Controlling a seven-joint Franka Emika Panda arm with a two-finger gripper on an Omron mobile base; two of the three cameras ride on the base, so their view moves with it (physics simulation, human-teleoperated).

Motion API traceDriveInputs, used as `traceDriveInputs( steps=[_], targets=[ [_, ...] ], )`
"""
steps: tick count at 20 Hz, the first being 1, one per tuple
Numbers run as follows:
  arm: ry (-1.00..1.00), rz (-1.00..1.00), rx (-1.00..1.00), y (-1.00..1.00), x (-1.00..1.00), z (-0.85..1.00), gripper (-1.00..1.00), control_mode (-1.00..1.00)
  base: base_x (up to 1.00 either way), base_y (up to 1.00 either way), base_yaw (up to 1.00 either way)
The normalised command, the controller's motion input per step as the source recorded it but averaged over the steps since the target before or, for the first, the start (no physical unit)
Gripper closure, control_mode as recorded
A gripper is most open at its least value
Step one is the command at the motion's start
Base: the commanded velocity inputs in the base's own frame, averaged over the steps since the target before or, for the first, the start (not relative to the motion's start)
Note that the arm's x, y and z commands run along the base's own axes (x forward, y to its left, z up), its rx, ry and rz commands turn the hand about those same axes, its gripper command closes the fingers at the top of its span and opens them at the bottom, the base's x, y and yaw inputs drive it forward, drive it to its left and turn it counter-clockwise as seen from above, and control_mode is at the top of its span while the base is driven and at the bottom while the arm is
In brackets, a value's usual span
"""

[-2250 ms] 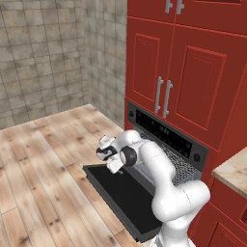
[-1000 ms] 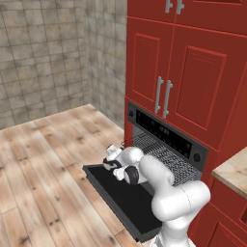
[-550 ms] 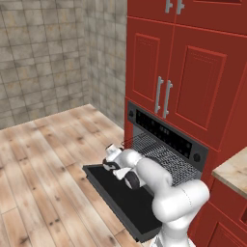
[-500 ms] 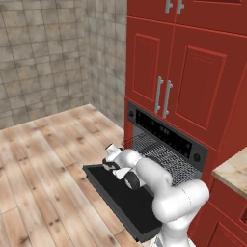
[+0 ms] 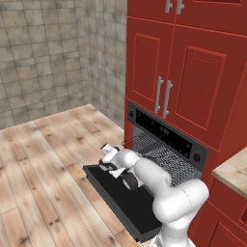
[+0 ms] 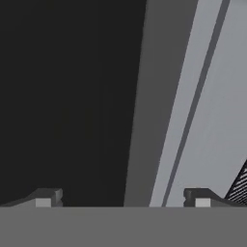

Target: Place the fish on the top rack of the oven, and slide the tray back inside. Close the oven door.

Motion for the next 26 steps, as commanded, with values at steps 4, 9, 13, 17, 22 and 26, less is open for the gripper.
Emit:
traceDriveInputs(
  steps=[4,9,13,17,22,26],
  targets=[
    [-0.28,0.05,0.00,0.00,-0.37,0.00,-1.00,-1.00,0.00,0.00,0.00],
    [-0.31,0.05,0.00,-0.13,-0.37,0.01,-1.00,-1.00,0.00,0.00,0.00],
    [-0.30,0.03,0.02,-0.35,-0.56,0.00,-1.00,-1.00,0.00,0.00,0.00],
    [-0.27,0.01,0.11,-0.62,-0.68,0.00,-1.00,-1.00,0.00,0.00,0.00],
    [-0.26,0.00,0.19,-0.85,-0.80,0.00,-1.00,-1.00,0.00,0.00,0.00],
    [-0.28,0.02,0.24,-0.96,-0.84,0.00,-1.00,-1.00,0.00,0.00,0.00]
  ],
)
